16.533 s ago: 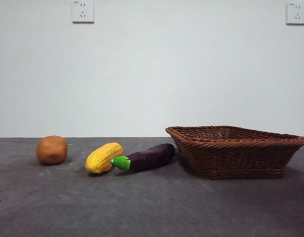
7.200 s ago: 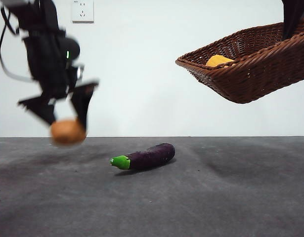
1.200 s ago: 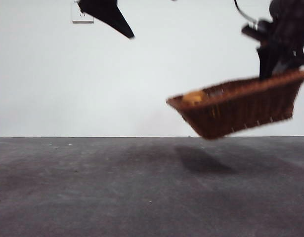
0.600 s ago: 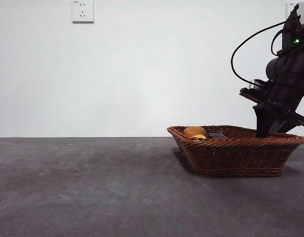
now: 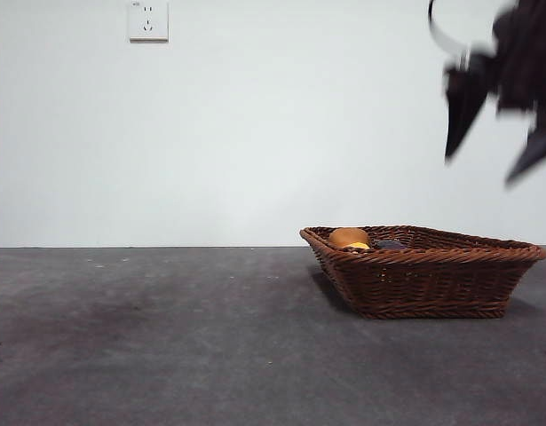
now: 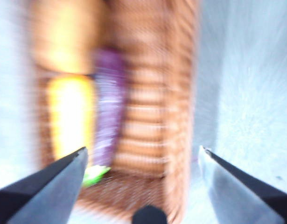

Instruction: Help me put the vegetables on the table into the basket

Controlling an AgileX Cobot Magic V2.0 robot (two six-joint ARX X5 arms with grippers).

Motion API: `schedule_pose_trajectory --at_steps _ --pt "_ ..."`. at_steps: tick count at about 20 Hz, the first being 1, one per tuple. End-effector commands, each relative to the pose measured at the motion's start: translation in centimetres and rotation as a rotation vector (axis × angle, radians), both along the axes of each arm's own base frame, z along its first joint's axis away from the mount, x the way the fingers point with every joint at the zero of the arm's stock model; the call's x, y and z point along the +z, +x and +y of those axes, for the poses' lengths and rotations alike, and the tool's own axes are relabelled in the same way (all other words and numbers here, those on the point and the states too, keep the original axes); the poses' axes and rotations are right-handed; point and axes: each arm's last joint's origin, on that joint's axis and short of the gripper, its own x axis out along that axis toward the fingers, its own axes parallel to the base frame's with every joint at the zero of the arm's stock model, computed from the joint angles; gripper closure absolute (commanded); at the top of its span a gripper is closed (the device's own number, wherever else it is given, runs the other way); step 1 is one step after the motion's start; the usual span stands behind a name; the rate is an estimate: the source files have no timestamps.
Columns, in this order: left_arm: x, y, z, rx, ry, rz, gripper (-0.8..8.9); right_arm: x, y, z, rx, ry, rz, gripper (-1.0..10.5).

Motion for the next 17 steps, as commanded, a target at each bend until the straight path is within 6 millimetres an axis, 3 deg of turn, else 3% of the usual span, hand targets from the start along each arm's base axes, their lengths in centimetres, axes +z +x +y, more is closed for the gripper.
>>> schedule_pose_trajectory --at_steps 1,2,5,9,13,17 --pt "-3.0 -1.2 0.9 0.136 -0.016 0.068 8.22 5.1 -3.9 1.4 0.031 -0.020 -0.152 8.6" --pt "-4.1 -1.7 1.2 0.153 -0.027 0.077 8.22 7.7 -6.4 2.0 0.036 -0.049 -0.241 9.6" --pt "-5.3 -2.8 1.8 0.144 -0.039 0.071 8.22 12.9 -13.2 2.9 -0.015 -0.134 -0.436 9.5" --pt "-4.6 -3.2 2.1 0.135 -0.066 0.061 8.21 16.0 -20.8 2.1 -0.048 -0.181 -0.583 9.5" --pt "-4.1 -2.7 1.6 0.131 -0.103 0.023 8.17 17.1 -24.0 1.1 -0.103 -0.188 -0.659 9.5" --pt "-4.1 -1.4 0.5 0.125 -0.112 -0.016 8.12 16.9 -23.9 1.0 -0.120 -0.218 -0.645 9.5"
